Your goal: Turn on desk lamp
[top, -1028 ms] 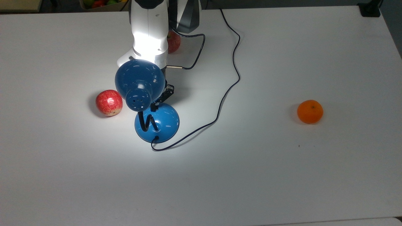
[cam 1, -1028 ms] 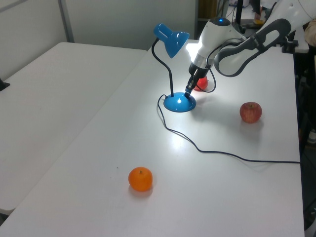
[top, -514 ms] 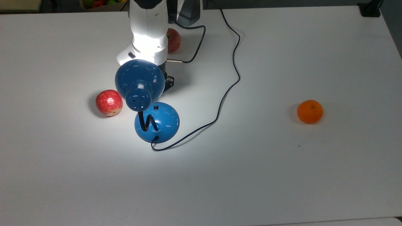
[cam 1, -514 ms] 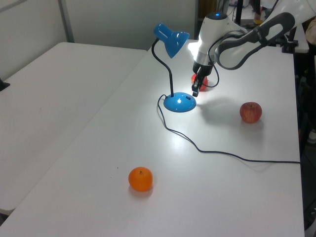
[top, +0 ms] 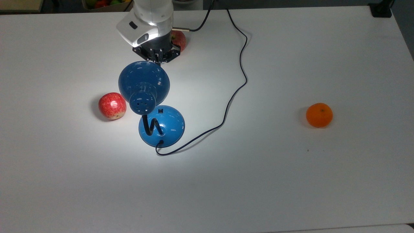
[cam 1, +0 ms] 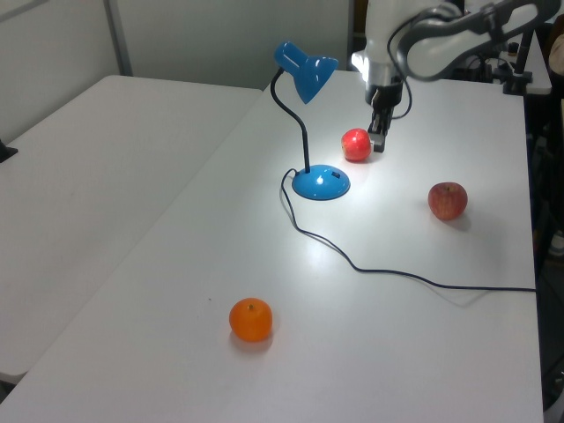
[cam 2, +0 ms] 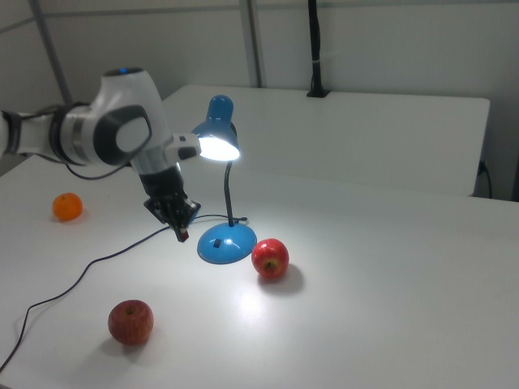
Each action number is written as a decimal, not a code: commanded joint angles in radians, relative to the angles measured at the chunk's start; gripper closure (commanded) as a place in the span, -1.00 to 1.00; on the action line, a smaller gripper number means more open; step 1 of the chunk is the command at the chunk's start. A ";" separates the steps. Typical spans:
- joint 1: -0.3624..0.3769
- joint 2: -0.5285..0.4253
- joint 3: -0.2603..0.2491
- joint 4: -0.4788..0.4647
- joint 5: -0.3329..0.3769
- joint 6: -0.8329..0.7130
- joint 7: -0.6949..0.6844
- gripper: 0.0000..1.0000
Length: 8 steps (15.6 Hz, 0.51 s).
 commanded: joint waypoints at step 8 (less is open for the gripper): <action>0.011 -0.080 0.046 0.268 -0.004 -0.376 0.006 0.76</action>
